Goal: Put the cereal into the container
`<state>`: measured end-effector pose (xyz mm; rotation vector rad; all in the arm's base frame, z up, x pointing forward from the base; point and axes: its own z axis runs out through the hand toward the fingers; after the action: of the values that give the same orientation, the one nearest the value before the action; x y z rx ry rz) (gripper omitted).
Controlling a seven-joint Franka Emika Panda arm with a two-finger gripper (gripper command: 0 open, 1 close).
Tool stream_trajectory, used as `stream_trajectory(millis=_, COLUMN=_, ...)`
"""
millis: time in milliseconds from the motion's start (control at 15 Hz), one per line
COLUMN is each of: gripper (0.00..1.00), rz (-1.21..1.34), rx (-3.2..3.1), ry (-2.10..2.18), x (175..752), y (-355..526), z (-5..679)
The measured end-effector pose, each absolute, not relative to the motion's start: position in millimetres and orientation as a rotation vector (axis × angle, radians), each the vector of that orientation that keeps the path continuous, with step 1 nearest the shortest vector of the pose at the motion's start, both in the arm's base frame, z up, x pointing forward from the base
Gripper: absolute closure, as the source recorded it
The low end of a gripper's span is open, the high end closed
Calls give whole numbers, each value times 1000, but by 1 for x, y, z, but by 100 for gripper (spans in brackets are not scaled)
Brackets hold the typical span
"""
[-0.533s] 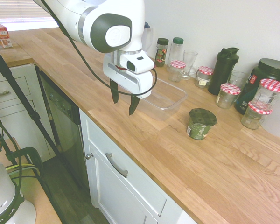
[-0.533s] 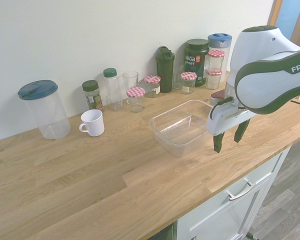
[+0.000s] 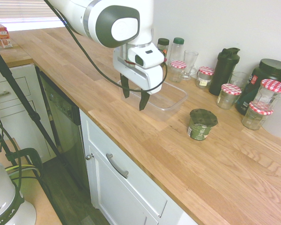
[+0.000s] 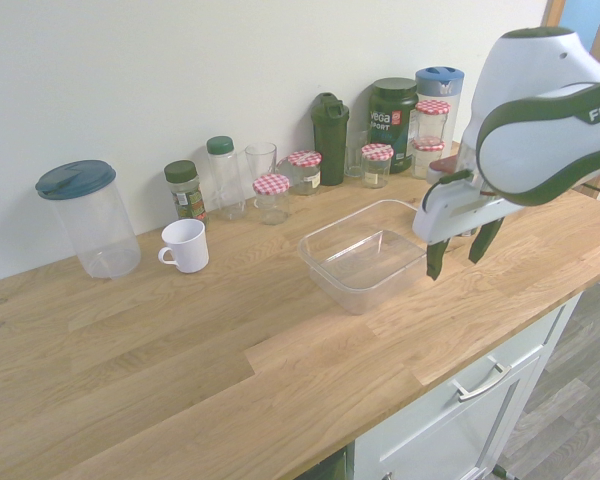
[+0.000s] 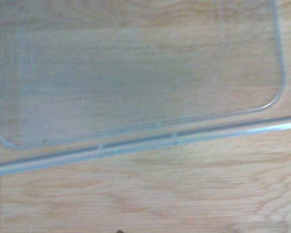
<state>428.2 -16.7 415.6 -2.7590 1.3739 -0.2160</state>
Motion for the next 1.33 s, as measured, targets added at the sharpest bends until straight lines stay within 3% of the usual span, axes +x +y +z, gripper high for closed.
stream_trajectory(millis=467, gripper=0, rz=-253, rx=-2607, ry=1613, x=439, y=-144, z=427)
stream_trajectory(millis=933, gripper=0, rz=-269, rx=-2576, ry=1696, x=481, y=-185, z=365)
stream_trajectory(millis=1333, gripper=0, rz=-279, rx=-2554, ry=1714, x=511, y=-191, z=352)
